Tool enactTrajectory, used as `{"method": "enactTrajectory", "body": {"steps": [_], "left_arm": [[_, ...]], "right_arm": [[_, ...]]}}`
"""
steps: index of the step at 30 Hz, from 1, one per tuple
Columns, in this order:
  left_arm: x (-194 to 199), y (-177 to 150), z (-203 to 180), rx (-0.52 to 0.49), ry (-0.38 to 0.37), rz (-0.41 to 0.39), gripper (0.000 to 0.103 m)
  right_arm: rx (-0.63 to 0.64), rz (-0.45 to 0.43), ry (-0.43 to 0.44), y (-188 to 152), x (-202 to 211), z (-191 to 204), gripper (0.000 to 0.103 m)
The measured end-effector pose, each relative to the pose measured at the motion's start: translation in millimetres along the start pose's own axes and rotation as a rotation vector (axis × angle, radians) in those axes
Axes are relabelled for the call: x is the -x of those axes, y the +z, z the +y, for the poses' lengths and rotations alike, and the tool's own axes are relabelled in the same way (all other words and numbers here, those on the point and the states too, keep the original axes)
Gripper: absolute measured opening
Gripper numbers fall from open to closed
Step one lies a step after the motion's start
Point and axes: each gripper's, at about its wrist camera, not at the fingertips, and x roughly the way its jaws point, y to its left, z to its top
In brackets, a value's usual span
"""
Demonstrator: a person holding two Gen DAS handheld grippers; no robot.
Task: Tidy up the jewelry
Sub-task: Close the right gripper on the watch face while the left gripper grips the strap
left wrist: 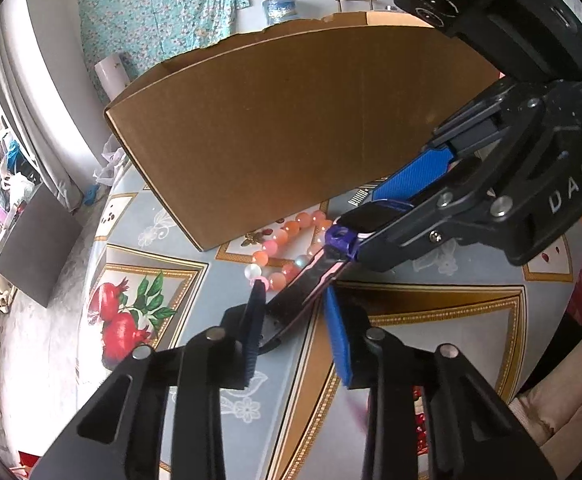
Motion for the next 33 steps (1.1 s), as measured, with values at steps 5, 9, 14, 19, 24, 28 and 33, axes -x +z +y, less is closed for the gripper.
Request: {"method": "enactTrajectory", "body": {"steps": [5,9,14,19,24,28,33], "left_arm": [[4,-4,-9,-0.038,-0.002,-0.014,0.018],[0,-2,-8,-0.043,-0.007,-0.018,0.017],[-1,-2,-9,-0.048,-0.014,-0.024,0.017],[-1,-4,-8,-0.045,-0.020,-0.026,0.017],[-1,-4,-7,-0.043,-0.022,-0.027,0.016],[0,-3,-6,-0.037,-0.024,-0.030,0.014],[0,-3,-4,-0.036,-0.020,-0.037,0.012]], "right_arm": [[0.012,-0.005,-0.023,-2,1,2,0.051],[0.055,-0.009,-0.078,-6,2,7,0.055],[0.075,-0.021,-0.104,-11,5,6,0.056],[0.138,-0.032,-0.175,-18,8,19,0.056],[0.206,-0.029,-0.257,-25,8,30,0.054],[0.229,-0.029,-0.310,-29,4,34,0.043],[0.274,-0.051,-0.394,-35,1,42,0.029]]}}
